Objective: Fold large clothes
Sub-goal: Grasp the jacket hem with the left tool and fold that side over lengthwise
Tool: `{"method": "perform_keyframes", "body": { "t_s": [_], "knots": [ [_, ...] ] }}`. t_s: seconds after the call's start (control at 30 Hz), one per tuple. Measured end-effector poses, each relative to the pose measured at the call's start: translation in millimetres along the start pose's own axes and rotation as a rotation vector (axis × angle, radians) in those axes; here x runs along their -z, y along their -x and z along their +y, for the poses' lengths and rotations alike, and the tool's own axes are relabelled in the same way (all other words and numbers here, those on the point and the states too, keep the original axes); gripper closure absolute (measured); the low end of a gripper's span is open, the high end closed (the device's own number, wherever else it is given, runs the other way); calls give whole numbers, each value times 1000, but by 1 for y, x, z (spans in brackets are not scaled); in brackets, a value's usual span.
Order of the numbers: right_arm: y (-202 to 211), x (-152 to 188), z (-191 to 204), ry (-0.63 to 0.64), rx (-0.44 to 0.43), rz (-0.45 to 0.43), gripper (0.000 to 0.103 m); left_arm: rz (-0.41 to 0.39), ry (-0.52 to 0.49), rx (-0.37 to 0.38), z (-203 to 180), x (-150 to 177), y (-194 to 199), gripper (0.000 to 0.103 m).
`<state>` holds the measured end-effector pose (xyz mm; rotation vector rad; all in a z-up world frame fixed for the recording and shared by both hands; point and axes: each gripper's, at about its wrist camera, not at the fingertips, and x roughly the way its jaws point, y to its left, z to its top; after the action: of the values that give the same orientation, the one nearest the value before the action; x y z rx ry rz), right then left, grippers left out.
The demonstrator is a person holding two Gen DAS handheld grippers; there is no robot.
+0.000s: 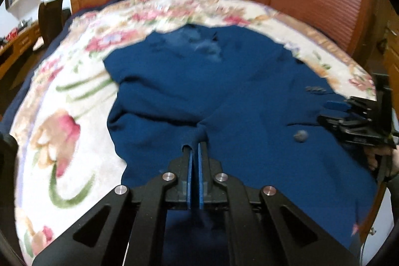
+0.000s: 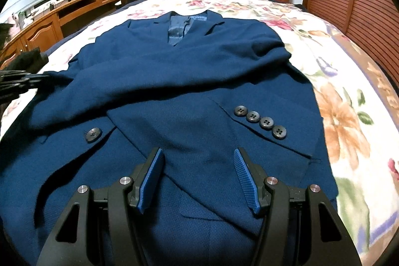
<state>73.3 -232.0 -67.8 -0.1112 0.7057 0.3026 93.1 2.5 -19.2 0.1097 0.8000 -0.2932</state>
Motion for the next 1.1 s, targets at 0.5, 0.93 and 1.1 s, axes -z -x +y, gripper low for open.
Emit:
{"method": "perform_keyframes", "body": {
  "t_s": [0.5,0.93,1.1],
  "knots": [
    [115,49,-29,-38,71,-85,42,-117,-161,83,-118,65,86,99],
    [162,89,-24,17,56,-99,42,-175,18,-72,-51,119,127,24],
    [161,93,-29,2,62,-96,42,-157,69,-124,-23,138,125,24]
  ]
}}
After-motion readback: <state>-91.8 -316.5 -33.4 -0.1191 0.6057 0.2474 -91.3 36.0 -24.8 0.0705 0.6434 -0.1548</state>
